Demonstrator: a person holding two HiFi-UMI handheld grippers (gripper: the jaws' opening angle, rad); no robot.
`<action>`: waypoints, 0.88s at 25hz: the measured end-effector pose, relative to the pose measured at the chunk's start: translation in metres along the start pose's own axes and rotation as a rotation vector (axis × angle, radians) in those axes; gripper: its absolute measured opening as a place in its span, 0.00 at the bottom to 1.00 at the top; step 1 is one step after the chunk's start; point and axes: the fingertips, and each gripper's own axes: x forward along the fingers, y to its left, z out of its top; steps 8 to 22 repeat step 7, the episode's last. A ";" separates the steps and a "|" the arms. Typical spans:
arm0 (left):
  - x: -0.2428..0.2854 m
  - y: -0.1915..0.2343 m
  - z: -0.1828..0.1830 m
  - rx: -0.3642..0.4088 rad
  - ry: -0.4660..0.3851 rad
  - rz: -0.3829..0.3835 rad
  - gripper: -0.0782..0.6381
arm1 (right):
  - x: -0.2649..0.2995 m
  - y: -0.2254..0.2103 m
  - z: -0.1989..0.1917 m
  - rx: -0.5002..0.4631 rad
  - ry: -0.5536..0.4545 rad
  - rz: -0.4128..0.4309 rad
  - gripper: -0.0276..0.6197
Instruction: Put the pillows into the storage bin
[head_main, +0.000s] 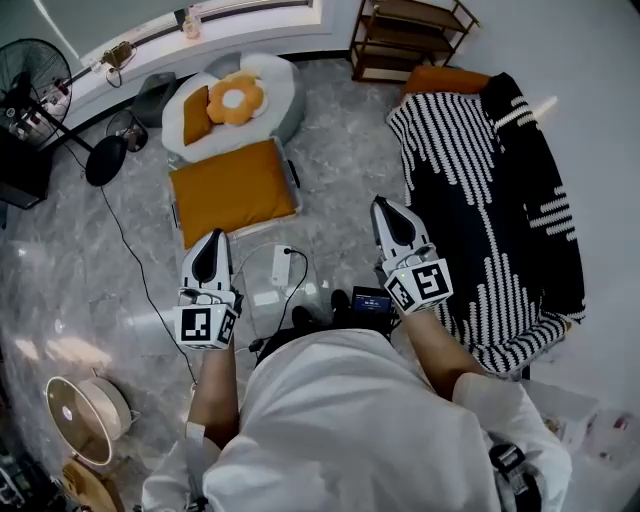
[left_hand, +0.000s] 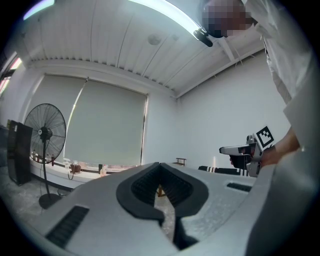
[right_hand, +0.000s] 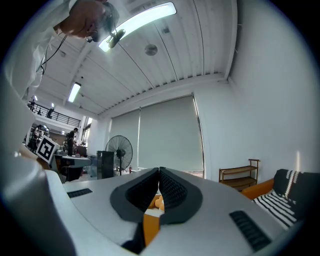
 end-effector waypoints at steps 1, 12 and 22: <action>0.000 0.000 0.001 0.003 0.001 -0.001 0.12 | 0.001 0.001 0.000 -0.001 -0.001 0.003 0.09; 0.005 0.012 -0.003 -0.014 0.007 0.015 0.12 | 0.015 0.005 -0.001 -0.008 -0.014 0.033 0.09; 0.005 0.012 -0.003 -0.014 0.007 0.015 0.12 | 0.015 0.005 -0.001 -0.008 -0.014 0.033 0.09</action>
